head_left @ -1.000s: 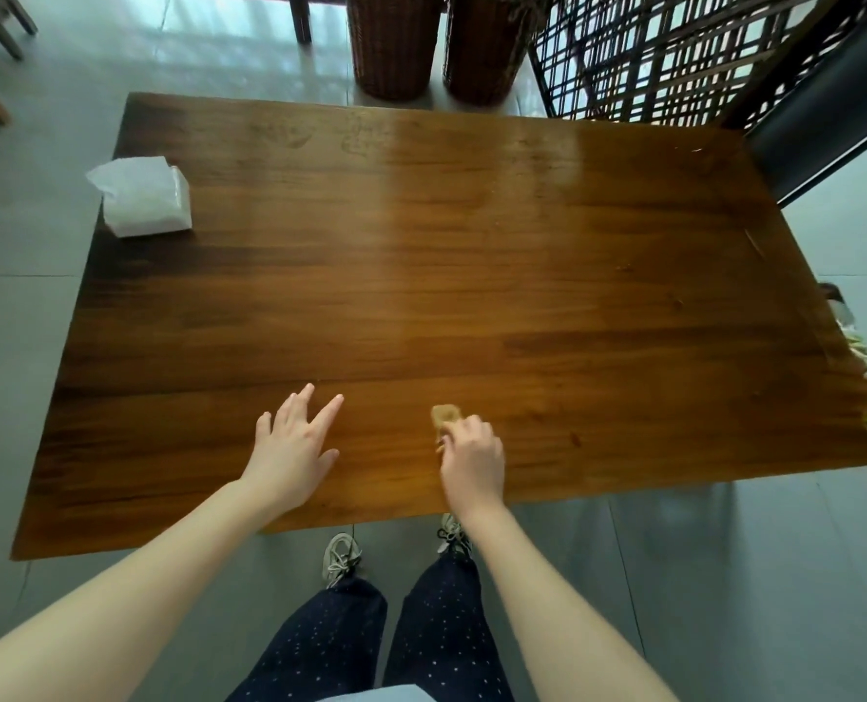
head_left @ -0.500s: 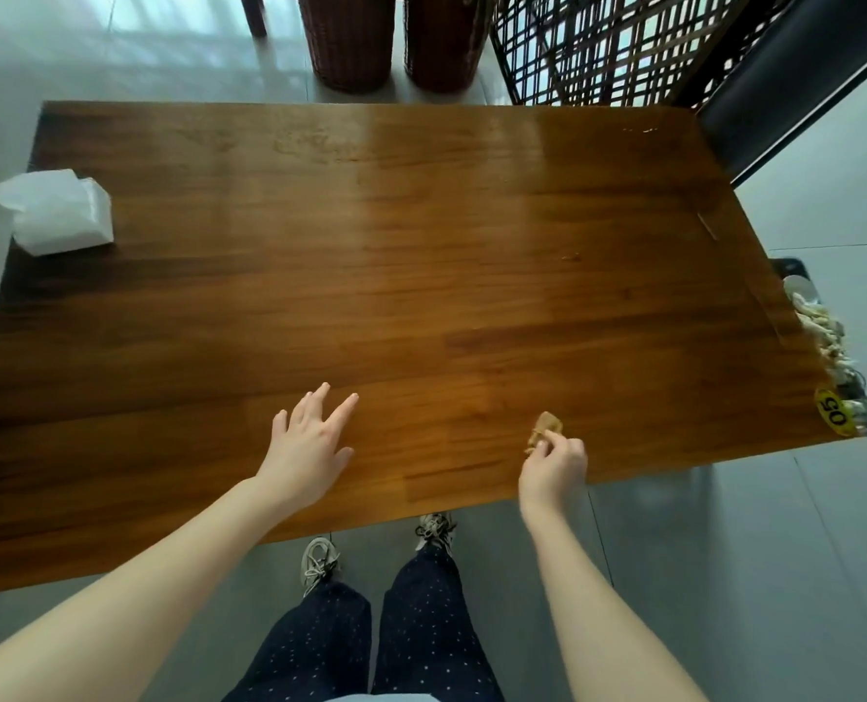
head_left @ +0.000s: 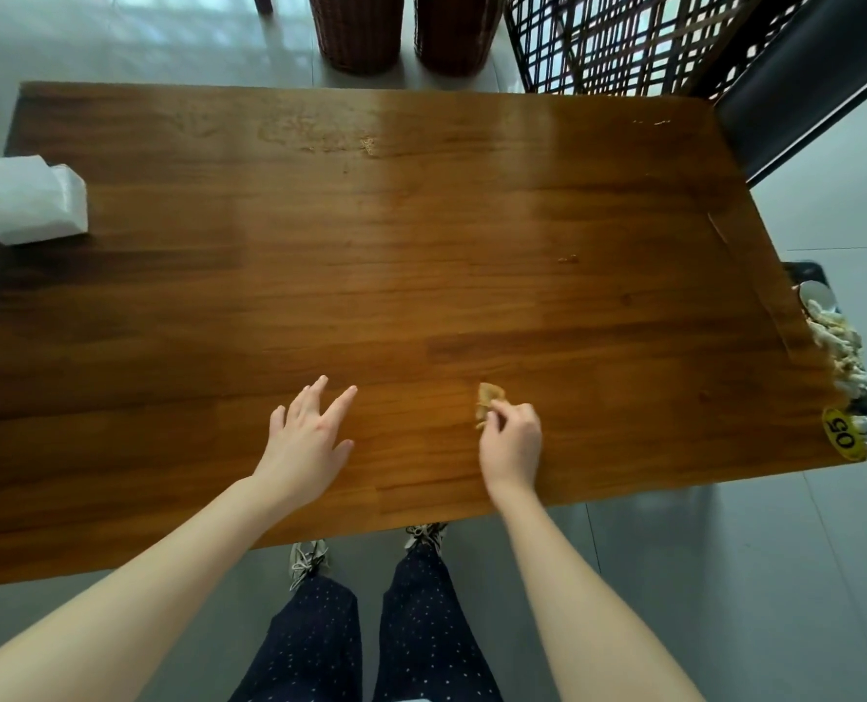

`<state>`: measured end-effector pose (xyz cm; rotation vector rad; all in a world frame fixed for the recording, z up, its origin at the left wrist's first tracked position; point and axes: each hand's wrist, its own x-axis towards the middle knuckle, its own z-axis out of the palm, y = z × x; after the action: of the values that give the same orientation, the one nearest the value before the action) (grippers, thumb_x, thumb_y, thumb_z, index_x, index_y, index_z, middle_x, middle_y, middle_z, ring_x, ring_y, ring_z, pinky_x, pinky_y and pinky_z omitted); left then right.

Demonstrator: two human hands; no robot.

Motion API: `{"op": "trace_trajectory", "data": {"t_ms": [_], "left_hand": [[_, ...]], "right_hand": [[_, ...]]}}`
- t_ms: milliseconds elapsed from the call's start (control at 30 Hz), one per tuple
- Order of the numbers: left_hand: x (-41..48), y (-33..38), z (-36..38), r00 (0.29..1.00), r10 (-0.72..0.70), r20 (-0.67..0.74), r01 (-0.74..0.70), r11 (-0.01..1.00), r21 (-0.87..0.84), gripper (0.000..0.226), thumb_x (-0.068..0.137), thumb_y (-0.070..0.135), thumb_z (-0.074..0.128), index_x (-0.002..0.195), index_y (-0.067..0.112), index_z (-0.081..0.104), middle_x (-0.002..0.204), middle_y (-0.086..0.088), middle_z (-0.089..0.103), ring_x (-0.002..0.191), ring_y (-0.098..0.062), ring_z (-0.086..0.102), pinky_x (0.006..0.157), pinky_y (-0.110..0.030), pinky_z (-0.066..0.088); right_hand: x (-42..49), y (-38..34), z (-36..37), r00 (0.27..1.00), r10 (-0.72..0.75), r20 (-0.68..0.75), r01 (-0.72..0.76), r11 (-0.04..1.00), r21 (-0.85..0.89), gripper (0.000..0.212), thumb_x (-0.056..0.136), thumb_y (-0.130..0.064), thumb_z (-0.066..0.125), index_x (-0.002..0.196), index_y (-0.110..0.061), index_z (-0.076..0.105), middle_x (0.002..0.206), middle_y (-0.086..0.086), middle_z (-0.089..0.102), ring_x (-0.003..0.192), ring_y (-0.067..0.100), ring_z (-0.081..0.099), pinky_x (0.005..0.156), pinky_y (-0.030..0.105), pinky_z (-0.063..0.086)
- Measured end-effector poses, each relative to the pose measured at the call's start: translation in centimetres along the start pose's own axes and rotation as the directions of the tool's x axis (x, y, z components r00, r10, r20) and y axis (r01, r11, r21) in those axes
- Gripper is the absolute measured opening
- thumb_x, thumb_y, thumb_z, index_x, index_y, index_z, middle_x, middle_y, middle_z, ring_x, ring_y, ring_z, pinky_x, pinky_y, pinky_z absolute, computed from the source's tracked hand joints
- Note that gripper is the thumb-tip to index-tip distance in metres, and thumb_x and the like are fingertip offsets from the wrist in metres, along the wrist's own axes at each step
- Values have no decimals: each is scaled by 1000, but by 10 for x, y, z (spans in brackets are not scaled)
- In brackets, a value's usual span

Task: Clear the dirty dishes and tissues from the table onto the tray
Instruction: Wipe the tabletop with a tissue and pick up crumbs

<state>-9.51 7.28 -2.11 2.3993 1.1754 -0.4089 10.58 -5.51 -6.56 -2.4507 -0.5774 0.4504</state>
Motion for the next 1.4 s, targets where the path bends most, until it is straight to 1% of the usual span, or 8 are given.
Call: {"op": "trace_trajectory", "data": {"t_ms": [167,433,733,933,1033,1133,1267,1400], "left_hand": [[10,10,-1,1000,-21,6,21,1000,-6,67,97,34,48,152,31,10,159,-11,5,147,-29,6,115,-49,13],[38,36,-18,997,-65,-36,64,998,-15,67,97,32,49,152,30,12,159,-11,6,147,-29,6,116,-49,13],[48,44,-23,989,-144,-44,140,988,-69,67,97,34,50,152,32,11,160,-9,7,147,-28,6,116,-48,14],[63,40,-36,987,-152,-45,149,987,-65,66,97,35,48,152,32,12,160,-8,6,147,-27,5,116,-49,14],[77,38,-44,992,-124,-30,122,990,-64,65,98,35,47,152,32,12,160,-7,4,147,-27,5,116,-49,13],[89,39,-46,995,-97,-20,95,994,-60,65,98,36,47,152,32,11,160,-7,4,147,-27,5,116,-48,12],[113,38,-52,999,-47,-14,46,998,-44,64,97,35,48,151,34,13,160,-7,6,147,-27,7,116,-49,13],[137,48,-59,1000,-18,-11,18,999,-33,64,97,33,49,151,33,16,159,-9,9,147,-29,9,115,-51,15]], "right_hand": [[16,3,-6,996,63,-64,-65,997,-34,25,94,-7,52,115,-8,66,99,1,57,91,11,50,79,23,45],[1,-12,19,867,-417,273,463,877,-132,28,93,-10,56,120,-14,65,105,1,63,96,16,55,83,26,44],[99,-10,-8,994,-99,39,103,987,-122,25,91,-9,59,115,-10,67,104,5,63,98,20,58,84,38,54],[61,-41,29,821,-489,293,545,826,-148,31,90,0,55,117,-9,66,103,7,63,94,22,58,84,32,49],[71,-41,27,798,-500,337,573,802,-166,29,90,-4,57,116,-12,67,102,4,64,94,20,57,83,30,47],[92,-34,15,854,-438,280,493,853,-171,28,91,-8,58,117,-15,67,102,2,64,95,17,57,82,29,48],[141,-28,-5,991,-132,33,136,978,-156,25,90,-12,61,114,-15,68,103,1,64,95,16,59,79,32,55],[167,-15,-20,974,166,-152,-174,984,-43,22,93,-15,58,113,-12,68,106,4,64,95,17,59,78,32,55]]}}
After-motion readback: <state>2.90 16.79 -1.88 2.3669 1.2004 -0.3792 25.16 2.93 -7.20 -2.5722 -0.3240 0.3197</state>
